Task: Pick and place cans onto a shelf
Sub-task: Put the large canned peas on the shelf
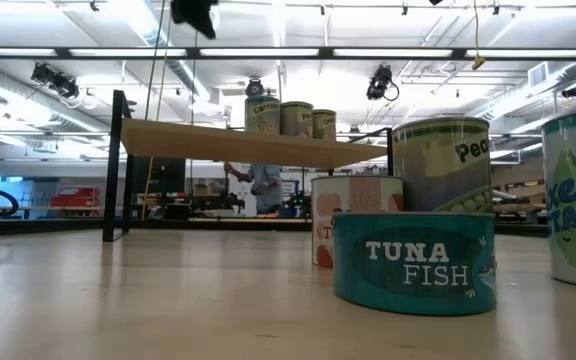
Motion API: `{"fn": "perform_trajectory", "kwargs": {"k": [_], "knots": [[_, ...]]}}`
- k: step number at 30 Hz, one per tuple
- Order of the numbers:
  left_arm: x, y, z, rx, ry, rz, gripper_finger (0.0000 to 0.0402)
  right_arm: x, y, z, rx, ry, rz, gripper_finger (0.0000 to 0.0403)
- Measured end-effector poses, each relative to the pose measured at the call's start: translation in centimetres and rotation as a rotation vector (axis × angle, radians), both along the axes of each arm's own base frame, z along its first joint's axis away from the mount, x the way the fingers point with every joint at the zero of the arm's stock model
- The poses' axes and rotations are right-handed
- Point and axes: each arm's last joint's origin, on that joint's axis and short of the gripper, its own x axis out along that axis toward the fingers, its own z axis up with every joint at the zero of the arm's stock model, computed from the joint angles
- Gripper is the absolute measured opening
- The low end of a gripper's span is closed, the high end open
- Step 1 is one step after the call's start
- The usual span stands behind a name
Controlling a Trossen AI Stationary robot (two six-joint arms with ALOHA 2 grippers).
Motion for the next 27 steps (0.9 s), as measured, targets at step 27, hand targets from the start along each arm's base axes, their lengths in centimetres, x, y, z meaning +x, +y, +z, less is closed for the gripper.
{"fn": "perform_trajectory", "kwargs": {"k": [27], "knots": [[-2.6, -15.3, 0.2, 0.269, -0.023, -0.174, 0.0213, 4.1, 4.4, -2.0, 0.172, 0.021, 0.194, 0.0151]]}}
